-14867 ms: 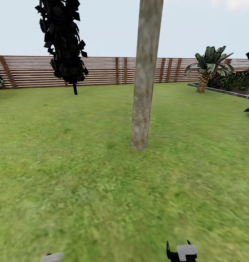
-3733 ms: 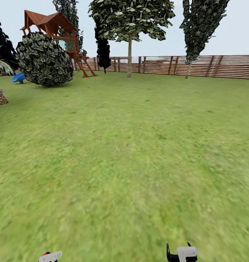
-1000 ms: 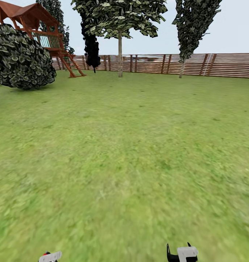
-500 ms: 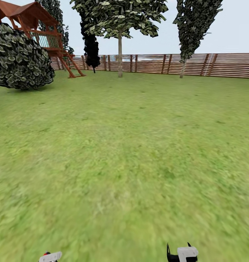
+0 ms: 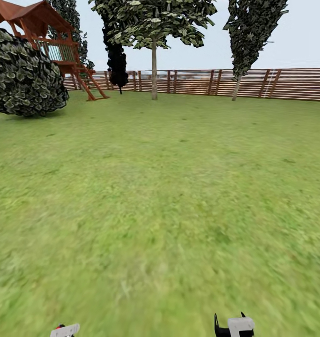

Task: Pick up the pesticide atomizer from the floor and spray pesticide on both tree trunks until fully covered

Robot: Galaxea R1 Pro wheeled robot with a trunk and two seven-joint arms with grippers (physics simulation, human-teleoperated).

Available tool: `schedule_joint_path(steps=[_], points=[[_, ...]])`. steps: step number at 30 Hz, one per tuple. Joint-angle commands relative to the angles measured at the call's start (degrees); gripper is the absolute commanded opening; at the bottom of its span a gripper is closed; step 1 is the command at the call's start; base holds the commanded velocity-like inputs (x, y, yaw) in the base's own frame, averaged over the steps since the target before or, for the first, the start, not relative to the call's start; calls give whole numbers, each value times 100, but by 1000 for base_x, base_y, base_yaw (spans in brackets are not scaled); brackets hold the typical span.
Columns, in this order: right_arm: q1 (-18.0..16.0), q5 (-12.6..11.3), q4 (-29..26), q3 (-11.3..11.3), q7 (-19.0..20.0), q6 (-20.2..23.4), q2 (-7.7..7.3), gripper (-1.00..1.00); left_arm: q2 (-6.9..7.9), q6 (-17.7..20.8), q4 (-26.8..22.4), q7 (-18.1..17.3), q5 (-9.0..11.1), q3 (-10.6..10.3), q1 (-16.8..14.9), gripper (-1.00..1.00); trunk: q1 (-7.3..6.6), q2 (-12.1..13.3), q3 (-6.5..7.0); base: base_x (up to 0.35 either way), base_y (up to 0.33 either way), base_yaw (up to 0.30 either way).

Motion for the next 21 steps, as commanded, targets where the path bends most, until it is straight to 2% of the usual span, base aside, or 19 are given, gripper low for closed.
schedule_joint_path(steps=[1,21], points=[[1,0,-2,0,0,1,0,100,1,-2,0,0,-2,0,0,-100,0,0,0,340,0,0],[-1,0,-2,0,0,-1,0,100,7,-6,5,0,-3,0,0,-100,0,0,0,340,0,0]])
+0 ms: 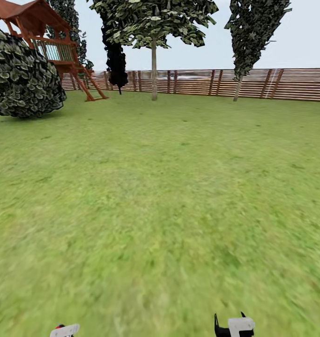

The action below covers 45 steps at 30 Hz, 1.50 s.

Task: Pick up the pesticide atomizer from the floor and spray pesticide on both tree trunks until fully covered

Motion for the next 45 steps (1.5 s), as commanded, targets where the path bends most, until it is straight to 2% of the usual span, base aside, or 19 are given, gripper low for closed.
schedule_joint_path(steps=[1,45], points=[[0,0,-1,0,0,2,0,100,-1,1,0,0,-1,-1,0,-100,0,0,0,339,0,0],[3,0,0,0,0,4,0,100,4,3,0,0,3,-1,0,-100,0,0,0,340,0,0]])
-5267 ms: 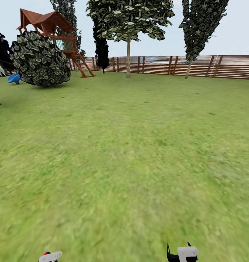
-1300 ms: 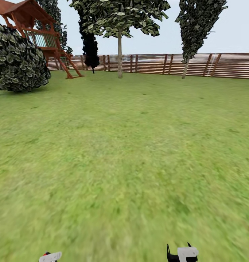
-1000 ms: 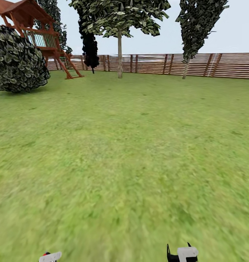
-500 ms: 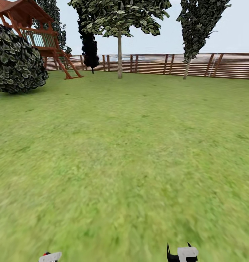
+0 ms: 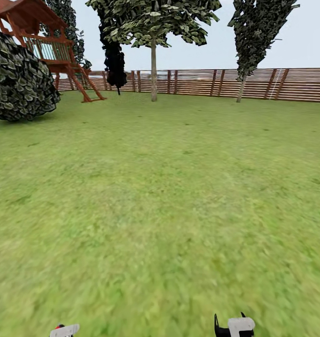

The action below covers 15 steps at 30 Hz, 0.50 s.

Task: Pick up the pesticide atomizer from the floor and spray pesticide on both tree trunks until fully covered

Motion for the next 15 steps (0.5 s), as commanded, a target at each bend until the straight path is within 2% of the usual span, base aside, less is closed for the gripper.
schedule_joint_path(steps=[1,15], points=[[0,0,-1,0,0,-1,0,100,0,0,0,0,-1,1,0,-100,0,0,0,339,0,0],[0,0,-1,0,0,1,0,100,0,-4,0,0,-2,1,0,-100,0,0,0,340,0,0]])
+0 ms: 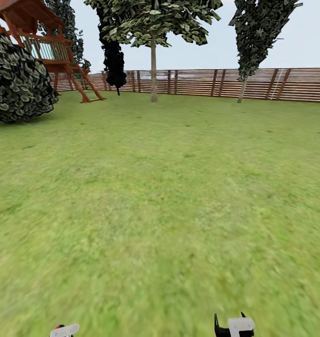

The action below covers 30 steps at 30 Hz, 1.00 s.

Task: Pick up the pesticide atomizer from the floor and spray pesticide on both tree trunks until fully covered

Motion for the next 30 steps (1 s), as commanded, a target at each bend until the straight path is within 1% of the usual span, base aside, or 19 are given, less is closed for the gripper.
schedule_joint_path(steps=[1,30], points=[[0,0,4,0,0,-2,0,100,0,-2,0,0,2,1,0,-100,0,0,0,340,0,0],[0,0,5,0,0,-3,0,100,0,-5,0,0,0,1,0,-100,0,0,0,340,0,0]])
